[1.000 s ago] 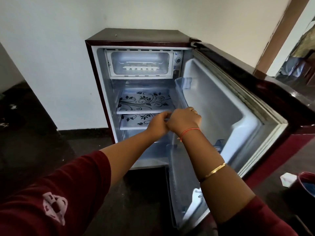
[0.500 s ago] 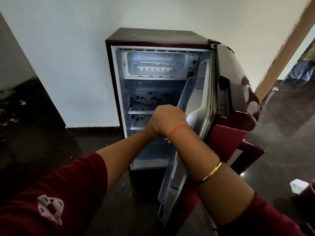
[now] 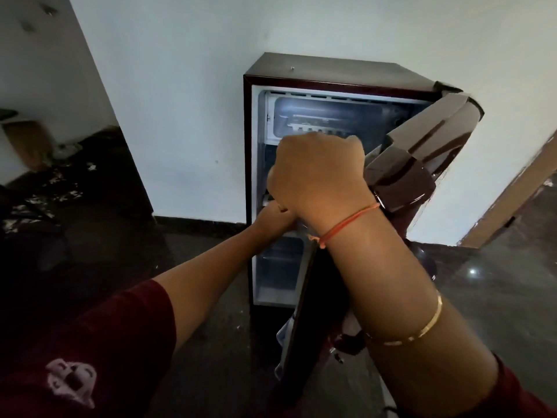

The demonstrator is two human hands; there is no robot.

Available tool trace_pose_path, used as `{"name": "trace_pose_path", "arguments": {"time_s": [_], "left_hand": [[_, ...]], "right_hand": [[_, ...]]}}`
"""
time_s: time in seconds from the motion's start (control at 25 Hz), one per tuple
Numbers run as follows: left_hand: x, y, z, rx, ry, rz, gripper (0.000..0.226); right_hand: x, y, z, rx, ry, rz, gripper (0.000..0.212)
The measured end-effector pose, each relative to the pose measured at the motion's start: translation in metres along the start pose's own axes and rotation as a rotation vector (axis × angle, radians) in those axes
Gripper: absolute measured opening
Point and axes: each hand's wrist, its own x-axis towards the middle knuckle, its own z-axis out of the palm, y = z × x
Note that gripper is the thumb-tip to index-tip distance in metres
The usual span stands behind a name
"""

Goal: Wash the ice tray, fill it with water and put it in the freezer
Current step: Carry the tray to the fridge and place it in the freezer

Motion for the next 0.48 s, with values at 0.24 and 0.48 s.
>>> {"name": "trace_pose_path", "arguments": {"time_s": [0.24,0.48], "left_hand": [[0.046,-0.021,-0.028,0.015,0.139,0.067,0.016],[0.061,-0.025,-0.043,0.037,0.283,0.108,0.021]], "right_hand": [[0.023,0.030,-0.008,0.130,-0.075,0.090,0.030],[0.060,0.018,0.032,0.315,0.184,0.081,0.038]]}}
